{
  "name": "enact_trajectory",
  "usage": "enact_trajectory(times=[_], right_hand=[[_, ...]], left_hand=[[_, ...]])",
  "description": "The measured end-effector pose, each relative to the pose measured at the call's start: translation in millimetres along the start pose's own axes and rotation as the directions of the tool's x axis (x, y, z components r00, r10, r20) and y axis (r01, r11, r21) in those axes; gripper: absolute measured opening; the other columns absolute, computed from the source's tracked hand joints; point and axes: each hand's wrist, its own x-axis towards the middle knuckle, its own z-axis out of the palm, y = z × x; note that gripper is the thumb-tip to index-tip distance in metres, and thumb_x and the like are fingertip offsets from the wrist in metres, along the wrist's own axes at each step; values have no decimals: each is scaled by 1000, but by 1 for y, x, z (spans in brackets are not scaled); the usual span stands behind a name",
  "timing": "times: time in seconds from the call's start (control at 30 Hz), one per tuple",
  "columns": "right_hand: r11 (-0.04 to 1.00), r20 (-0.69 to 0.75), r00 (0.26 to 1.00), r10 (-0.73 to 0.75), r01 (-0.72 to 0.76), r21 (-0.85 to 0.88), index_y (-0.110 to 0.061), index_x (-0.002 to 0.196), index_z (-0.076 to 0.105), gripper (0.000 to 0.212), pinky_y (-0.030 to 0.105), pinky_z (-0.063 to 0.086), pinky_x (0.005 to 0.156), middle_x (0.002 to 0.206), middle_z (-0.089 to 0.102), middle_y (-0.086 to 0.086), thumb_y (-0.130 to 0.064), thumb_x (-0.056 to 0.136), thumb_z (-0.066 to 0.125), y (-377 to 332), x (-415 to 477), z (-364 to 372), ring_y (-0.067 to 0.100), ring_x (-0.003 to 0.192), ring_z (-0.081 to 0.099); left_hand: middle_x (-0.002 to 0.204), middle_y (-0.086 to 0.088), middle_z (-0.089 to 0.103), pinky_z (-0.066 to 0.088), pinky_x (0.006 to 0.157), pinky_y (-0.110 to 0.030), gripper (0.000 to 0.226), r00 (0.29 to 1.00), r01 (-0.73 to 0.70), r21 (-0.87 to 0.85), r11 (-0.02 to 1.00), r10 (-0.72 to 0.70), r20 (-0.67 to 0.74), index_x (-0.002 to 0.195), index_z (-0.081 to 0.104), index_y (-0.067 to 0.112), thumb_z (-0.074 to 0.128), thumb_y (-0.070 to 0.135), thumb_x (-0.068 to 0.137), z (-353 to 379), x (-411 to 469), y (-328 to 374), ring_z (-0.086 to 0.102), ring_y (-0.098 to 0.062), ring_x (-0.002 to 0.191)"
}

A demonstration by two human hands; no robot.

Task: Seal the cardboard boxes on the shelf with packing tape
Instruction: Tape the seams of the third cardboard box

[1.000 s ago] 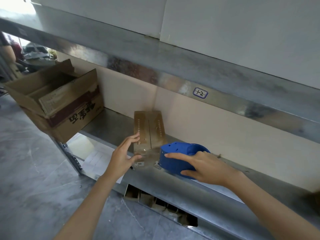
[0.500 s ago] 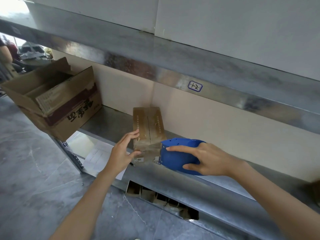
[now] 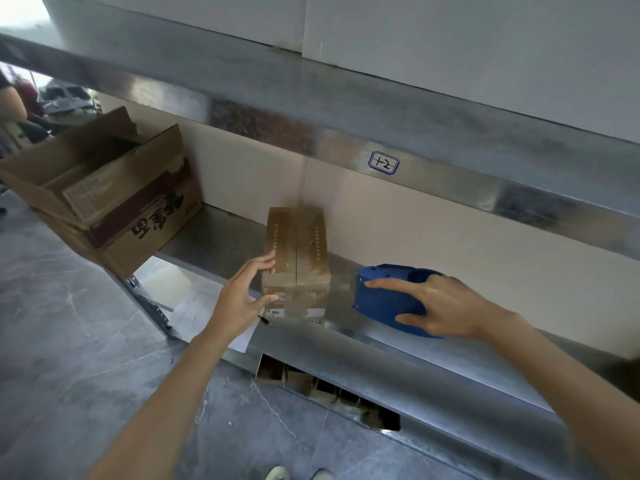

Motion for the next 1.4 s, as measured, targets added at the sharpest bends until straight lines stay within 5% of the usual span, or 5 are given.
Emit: enact_trajectory(times=[0.47,0.77,1.0,1.13,1.4], right_hand=[[994,-32,993,112,-112,-5,-52,149,8,69,29,37,51,61,36,-14,-37,96,50,-15,26,32,11,55,42],[962,-166,948,273,-269,41,-34,148,36,72,20,11,36,45,40,0,-18,85,66,-61,54,80,16,35,30],[888,-83,908,411,-379,260,-40,154,8,70,37,52,50,93,70,10,-32,100,51,-27,76,98,25,61,61],[774,-3,861,509,-456,439,-42,153,6,71,35,52,57,115,68,11,-31,100,51,-5,80,114,30,79,67],[764,100,884,457,-448,465,-41,154,0,78,45,49,51,66,61,18,-28,99,53,14,86,140,37,58,60]], left_hand=[[144,22,48,43,111,-44,65,1000,-1,-37,999,1,15,131,53,26,84,14,76,0,0,1,43,3,134],[145,21,48,45,109,-43,62,999,-34,-46,998,34,11,130,54,21,84,12,75,1,0,0,45,1,134],[144,26,46,41,112,-31,64,1000,-10,-8,1000,10,9,131,54,23,85,20,75,-2,1,1,42,7,133],[144,26,46,41,112,-30,64,1000,0,-7,1000,0,7,131,54,23,85,20,75,-1,1,0,42,6,133],[144,29,44,39,111,-25,64,1000,6,1,1000,-6,3,131,53,25,84,23,76,-1,2,-1,43,8,132]])
